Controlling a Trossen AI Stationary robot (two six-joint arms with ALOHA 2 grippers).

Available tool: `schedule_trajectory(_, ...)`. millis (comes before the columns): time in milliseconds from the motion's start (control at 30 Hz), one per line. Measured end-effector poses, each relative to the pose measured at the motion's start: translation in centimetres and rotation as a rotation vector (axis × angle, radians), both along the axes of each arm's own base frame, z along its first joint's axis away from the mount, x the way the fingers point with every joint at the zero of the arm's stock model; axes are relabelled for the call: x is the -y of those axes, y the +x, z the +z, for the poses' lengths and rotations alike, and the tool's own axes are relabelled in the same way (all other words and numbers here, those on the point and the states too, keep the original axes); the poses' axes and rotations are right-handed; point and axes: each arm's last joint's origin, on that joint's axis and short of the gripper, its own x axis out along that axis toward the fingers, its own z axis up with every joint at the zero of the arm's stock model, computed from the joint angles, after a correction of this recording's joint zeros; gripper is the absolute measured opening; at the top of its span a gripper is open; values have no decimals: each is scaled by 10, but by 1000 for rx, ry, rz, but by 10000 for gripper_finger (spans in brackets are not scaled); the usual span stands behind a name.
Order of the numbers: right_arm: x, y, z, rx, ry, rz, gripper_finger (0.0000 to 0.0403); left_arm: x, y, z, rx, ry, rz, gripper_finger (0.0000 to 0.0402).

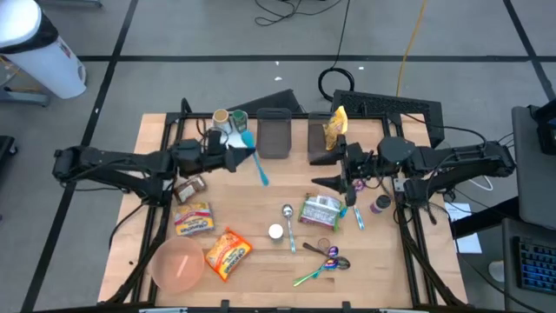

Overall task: Pick & Place Food Item
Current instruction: Put the blue baby spoon into the left black bin

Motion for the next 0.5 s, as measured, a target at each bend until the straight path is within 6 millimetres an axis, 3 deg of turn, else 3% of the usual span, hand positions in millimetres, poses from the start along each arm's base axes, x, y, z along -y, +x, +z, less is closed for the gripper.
schedule_trajectory(333,-3,31,-17,-28,46,-14,226,-1,29,79,28,339,-73,14)
schedule_trajectory(500,8,38,-20,-24,136,12,226,1,51,100,-13,426,-183,14)
